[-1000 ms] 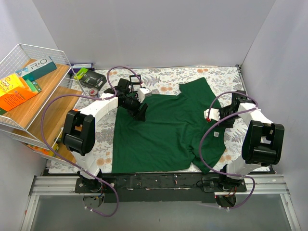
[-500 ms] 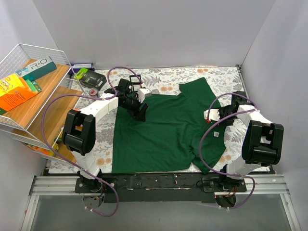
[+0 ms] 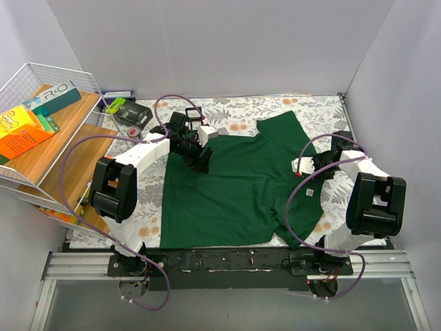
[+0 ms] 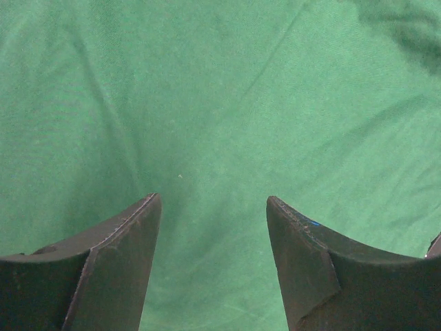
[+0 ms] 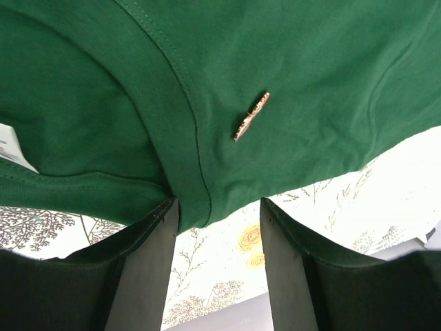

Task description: Remove the brooch from the garment

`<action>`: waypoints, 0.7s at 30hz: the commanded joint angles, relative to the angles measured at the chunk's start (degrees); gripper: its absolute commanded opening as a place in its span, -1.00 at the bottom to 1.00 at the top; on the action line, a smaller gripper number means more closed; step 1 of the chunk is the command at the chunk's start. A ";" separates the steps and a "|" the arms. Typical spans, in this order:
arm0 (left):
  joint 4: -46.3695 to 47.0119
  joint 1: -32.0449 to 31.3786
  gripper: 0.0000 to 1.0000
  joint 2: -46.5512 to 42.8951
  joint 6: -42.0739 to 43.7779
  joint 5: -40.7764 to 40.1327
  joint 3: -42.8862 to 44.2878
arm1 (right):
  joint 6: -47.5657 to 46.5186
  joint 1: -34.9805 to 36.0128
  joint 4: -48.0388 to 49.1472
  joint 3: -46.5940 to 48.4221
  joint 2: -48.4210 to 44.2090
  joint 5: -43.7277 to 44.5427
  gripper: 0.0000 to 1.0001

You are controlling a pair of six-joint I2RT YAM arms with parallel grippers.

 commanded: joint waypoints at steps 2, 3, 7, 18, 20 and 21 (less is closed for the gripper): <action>0.16 -0.28 0.23 -0.92 -0.01 0.07 1.27 | -2.69 -0.34 -3.49 0.91 -1.27 -1.88 0.15; 0.25 -0.28 0.23 -0.83 -0.18 -0.01 1.18 | -2.77 -0.34 -3.49 0.82 -1.36 -1.70 0.15; 0.43 -0.19 0.23 -1.00 -0.27 -0.10 1.09 | -3.22 -0.25 -2.44 -0.05 -1.27 -1.00 0.14; 0.69 -0.28 0.23 -0.83 -0.27 -0.54 1.09 | -4.36 -0.25 0.55 -0.67 -0.13 0.32 0.12; 0.61 -0.28 0.23 -0.65 -0.36 -0.54 1.18 | -4.36 -0.25 1.26 -0.76 -0.04 0.24 0.11; 0.78 -0.28 0.23 -0.65 -0.45 -0.54 1.27 | -4.44 -0.34 1.52 -0.93 -0.04 0.06 0.11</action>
